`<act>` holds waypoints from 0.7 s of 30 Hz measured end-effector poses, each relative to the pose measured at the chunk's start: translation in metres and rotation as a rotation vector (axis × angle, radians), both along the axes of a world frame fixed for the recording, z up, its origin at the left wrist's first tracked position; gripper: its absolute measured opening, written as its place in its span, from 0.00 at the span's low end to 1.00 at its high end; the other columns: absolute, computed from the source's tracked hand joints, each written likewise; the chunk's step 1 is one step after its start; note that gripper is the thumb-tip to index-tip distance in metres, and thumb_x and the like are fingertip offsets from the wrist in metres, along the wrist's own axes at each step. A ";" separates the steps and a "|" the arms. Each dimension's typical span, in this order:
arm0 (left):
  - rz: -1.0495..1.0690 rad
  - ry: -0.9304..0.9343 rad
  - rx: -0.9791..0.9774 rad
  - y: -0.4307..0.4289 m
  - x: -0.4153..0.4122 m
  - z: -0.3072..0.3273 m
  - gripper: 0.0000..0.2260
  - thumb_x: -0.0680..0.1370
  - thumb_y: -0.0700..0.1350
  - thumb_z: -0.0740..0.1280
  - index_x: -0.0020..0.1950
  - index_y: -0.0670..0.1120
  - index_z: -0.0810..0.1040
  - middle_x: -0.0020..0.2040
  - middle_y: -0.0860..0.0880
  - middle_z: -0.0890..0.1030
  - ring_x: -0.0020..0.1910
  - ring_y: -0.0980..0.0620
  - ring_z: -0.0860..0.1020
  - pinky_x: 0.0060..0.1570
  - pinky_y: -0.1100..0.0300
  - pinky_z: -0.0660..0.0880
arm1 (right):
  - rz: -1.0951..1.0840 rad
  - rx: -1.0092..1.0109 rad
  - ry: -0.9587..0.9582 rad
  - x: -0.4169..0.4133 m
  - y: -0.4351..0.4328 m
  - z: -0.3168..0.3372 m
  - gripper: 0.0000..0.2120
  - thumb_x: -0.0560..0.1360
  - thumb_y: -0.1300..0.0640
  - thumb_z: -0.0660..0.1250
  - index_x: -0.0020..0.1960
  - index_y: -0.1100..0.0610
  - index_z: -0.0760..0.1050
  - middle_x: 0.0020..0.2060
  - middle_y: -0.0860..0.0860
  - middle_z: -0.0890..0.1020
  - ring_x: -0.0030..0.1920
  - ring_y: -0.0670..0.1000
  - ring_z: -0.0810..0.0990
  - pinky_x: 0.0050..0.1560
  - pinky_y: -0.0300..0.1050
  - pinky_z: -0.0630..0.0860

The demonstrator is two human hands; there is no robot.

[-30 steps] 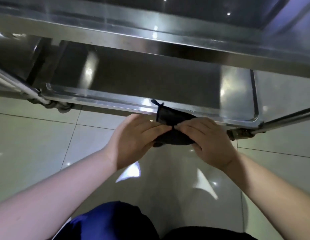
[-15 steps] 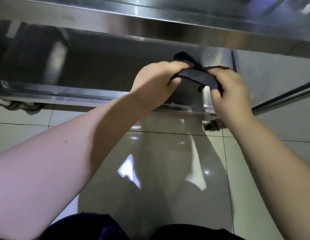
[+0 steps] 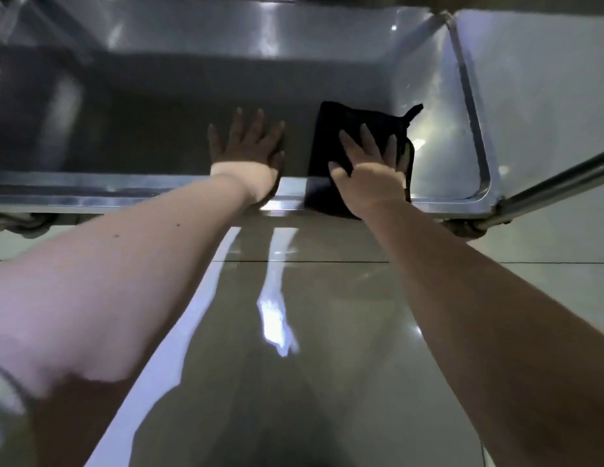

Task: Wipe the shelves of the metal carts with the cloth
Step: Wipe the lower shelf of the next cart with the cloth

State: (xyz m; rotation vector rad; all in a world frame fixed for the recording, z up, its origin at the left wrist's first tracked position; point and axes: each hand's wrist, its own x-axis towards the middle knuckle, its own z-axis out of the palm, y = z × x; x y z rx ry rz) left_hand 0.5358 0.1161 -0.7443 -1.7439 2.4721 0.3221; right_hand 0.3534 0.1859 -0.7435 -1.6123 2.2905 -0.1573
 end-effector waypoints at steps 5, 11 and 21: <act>0.040 0.048 -0.050 -0.003 0.002 -0.026 0.24 0.81 0.61 0.47 0.77 0.66 0.47 0.80 0.56 0.45 0.79 0.47 0.42 0.71 0.33 0.38 | 0.099 0.078 0.165 -0.017 -0.005 -0.024 0.32 0.76 0.28 0.44 0.76 0.34 0.38 0.78 0.40 0.39 0.77 0.60 0.36 0.72 0.70 0.39; 0.036 0.032 -0.094 -0.005 0.002 -0.031 0.23 0.82 0.60 0.46 0.77 0.67 0.46 0.80 0.56 0.44 0.79 0.47 0.42 0.71 0.34 0.39 | -0.215 0.148 0.215 -0.125 -0.017 -0.020 0.32 0.76 0.29 0.43 0.77 0.35 0.39 0.78 0.42 0.40 0.77 0.61 0.37 0.73 0.68 0.37; 0.036 0.000 -0.101 -0.007 0.007 -0.031 0.27 0.83 0.52 0.51 0.79 0.58 0.43 0.80 0.54 0.42 0.79 0.49 0.42 0.72 0.36 0.40 | 0.332 -0.040 0.145 0.040 -0.066 -0.025 0.29 0.79 0.33 0.44 0.78 0.36 0.42 0.79 0.41 0.43 0.78 0.60 0.37 0.73 0.67 0.36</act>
